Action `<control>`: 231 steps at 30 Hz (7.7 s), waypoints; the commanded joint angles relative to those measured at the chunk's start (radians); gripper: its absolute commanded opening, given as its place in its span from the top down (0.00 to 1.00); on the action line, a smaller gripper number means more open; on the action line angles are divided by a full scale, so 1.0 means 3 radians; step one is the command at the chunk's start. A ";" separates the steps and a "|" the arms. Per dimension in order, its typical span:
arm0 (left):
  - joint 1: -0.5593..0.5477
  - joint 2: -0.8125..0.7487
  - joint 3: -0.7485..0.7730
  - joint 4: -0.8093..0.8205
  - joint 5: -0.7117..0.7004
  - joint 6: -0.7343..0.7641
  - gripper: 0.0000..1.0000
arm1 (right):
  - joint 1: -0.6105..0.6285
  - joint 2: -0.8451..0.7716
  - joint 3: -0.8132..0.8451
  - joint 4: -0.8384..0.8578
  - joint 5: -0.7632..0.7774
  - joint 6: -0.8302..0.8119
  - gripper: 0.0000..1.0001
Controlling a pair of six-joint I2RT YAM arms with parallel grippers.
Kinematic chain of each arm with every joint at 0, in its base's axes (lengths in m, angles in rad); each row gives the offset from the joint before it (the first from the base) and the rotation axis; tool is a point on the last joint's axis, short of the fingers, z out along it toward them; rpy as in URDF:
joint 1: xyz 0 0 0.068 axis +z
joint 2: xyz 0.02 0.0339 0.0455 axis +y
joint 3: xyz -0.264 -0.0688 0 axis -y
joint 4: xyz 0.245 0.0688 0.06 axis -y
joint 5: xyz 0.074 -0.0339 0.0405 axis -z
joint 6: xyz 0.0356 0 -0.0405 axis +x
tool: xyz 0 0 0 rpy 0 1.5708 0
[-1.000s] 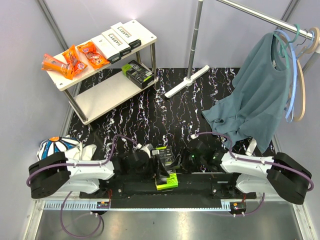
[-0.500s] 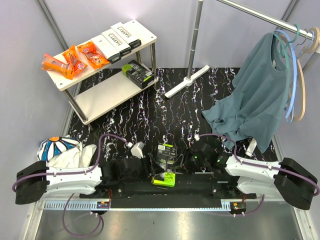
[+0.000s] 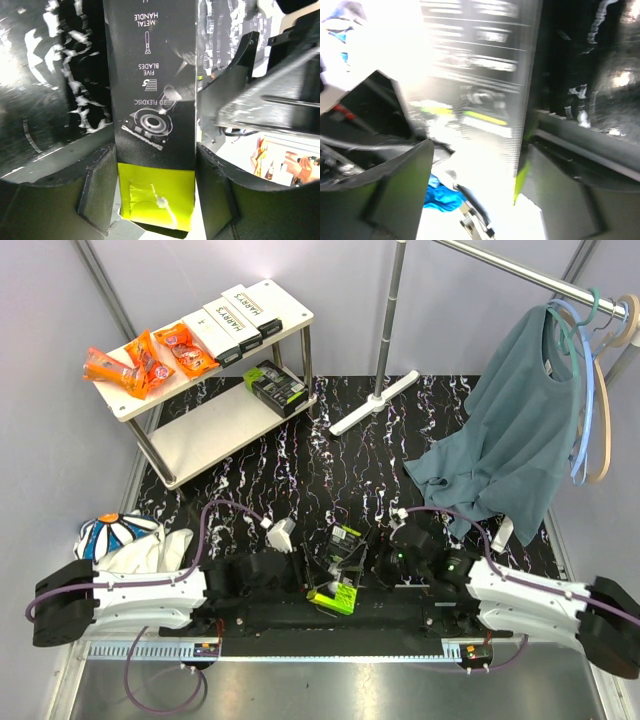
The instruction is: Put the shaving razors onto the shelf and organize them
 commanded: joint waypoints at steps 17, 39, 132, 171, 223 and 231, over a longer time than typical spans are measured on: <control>-0.0018 -0.0261 0.0635 -0.0292 -0.0177 0.0419 1.00 | 0.0031 -0.1421 0.0100 -0.1096 0.0689 0.0012 0.00; 0.1439 -0.0496 0.0492 0.0449 0.0211 0.0098 1.00 | 0.0031 -0.1289 0.0054 -0.0877 0.0679 -0.0044 0.00; 0.4134 0.2551 0.2179 0.1094 0.1116 0.0373 0.55 | 0.0036 -0.0434 -0.0038 0.1670 0.0868 -0.0407 0.00; 0.3915 0.0503 0.1448 -0.0302 0.0631 0.1554 0.08 | 0.0036 -0.0531 -0.0089 0.1644 0.0837 -0.0412 0.00; 0.3096 0.2945 0.3467 -0.1478 -0.0331 0.2690 1.00 | 0.0031 -0.1380 -0.0355 0.1041 0.1180 -0.0356 0.00; 0.3260 0.3053 0.3693 -0.1565 -0.0295 0.2751 1.00 | 0.0036 -0.1401 -0.0360 0.1025 0.1185 -0.0356 0.00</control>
